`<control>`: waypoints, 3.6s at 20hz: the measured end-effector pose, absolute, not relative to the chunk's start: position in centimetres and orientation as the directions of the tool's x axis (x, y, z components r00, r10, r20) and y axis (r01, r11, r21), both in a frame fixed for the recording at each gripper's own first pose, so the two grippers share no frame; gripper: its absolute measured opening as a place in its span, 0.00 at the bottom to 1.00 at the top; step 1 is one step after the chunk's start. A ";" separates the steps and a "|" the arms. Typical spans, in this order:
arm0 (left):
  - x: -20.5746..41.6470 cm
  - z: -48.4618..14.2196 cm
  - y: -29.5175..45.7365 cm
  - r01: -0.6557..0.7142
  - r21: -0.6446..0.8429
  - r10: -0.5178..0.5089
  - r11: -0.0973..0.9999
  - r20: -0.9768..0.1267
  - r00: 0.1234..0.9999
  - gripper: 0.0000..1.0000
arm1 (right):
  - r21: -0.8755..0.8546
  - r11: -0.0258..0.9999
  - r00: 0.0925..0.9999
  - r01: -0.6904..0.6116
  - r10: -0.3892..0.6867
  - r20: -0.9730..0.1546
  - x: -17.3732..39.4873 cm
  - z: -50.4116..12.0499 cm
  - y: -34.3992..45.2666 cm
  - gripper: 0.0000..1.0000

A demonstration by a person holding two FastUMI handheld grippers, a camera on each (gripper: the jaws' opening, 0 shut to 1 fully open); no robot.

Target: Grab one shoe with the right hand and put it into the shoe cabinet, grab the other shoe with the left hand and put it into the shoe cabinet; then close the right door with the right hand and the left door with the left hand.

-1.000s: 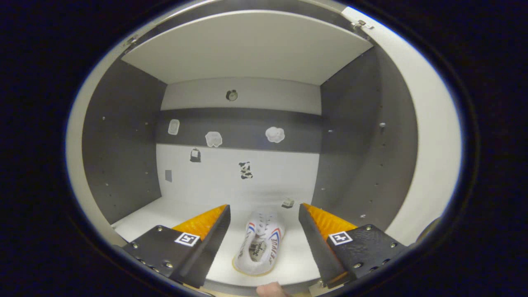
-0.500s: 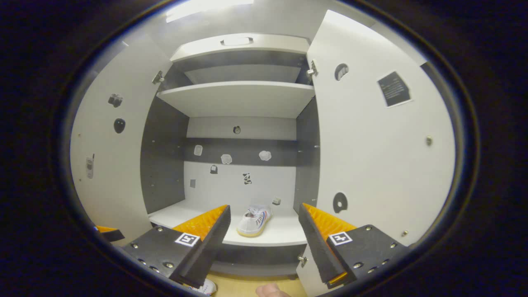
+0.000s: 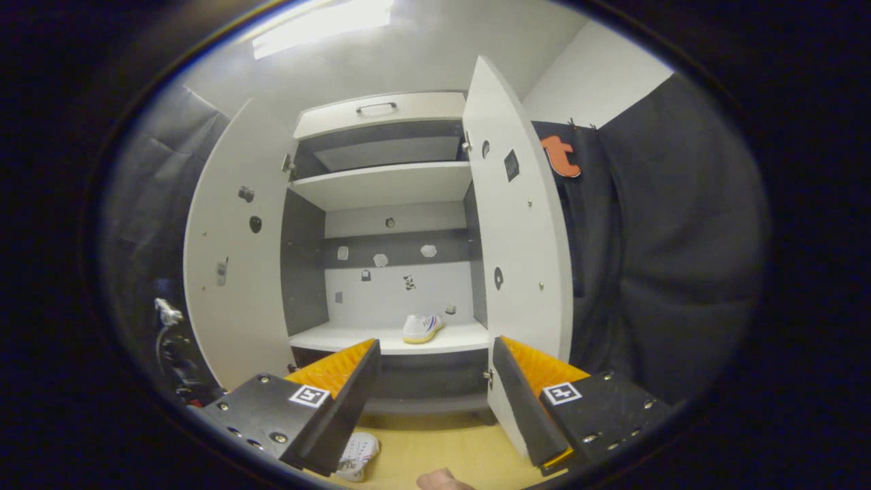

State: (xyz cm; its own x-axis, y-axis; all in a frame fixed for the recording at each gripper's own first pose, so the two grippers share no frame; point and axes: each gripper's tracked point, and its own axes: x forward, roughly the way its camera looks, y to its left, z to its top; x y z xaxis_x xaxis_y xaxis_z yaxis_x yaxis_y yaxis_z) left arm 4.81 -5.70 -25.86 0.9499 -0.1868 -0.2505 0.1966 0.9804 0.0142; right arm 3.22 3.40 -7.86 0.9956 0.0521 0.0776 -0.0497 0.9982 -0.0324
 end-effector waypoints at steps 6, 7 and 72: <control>3.7 -33.8 -5.4 0.214 0.023 -0.192 0.977 -0.363 0.912 0.97 | 0.012 0.999 0.982 -0.045 0.042 0.182 -3.7 -6.2 3.3 0.98; 3.8 -35.1 -5.3 0.210 0.032 -0.182 0.977 -0.381 0.906 0.97 | 0.014 0.999 0.981 -0.046 0.042 0.191 -4.5 -6.3 3.3 0.98; 11.8 -8.3 -6.6 0.196 0.068 -0.177 0.978 -0.224 0.958 0.01 | 0.002 0.997 0.985 -0.080 0.079 0.151 -8.4 -14.5 1.4 0.98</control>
State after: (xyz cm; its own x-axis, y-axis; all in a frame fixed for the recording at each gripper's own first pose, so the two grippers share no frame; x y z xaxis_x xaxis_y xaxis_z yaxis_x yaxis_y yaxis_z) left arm 11.84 -6.64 -8.26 0.9583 -0.1769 -0.2242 0.1965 0.9782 0.0679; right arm -8.38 1.39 -14.49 0.9854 0.0789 0.1511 -0.0800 0.9968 0.0016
